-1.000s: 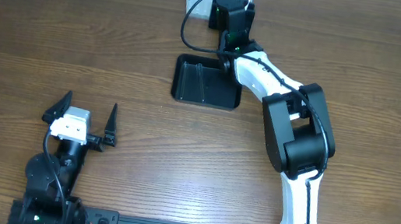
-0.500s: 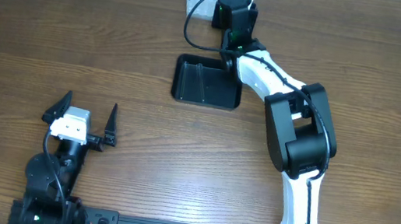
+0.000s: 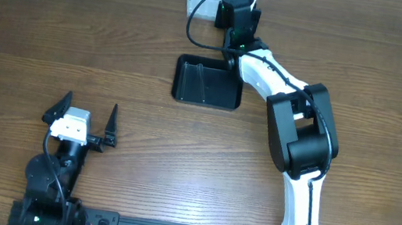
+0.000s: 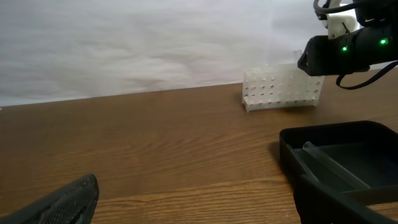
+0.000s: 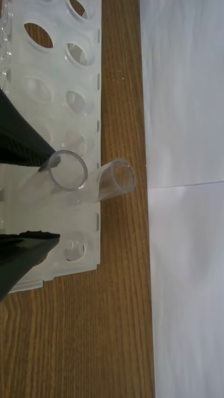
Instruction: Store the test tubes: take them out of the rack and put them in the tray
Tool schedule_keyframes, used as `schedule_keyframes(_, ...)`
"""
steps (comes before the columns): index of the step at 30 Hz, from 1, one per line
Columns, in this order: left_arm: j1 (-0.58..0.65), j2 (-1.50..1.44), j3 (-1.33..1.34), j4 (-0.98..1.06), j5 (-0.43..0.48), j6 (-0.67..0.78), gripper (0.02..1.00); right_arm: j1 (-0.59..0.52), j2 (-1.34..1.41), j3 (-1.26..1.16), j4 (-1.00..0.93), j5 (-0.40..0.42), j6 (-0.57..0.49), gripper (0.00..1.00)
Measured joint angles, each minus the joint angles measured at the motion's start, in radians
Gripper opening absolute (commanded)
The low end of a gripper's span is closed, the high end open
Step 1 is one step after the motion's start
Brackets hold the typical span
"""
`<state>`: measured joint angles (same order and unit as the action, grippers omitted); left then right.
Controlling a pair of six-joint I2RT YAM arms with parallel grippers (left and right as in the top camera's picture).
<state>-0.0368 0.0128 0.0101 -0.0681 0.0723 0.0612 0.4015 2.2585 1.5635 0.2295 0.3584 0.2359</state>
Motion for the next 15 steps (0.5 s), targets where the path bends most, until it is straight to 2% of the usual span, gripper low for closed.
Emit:
schedule_keyframes(3,0.000,0.000,0.000,0.000,0.000,0.000,1.000,-0.001,0.000,0.000,-0.002,0.007,0.000,0.253)
schedule_keyframes(15,0.000,0.000,0.000,0.000,0.000,0.000,1.000,-0.001,0.000,0.001,-0.006,0.006,0.001,0.207)
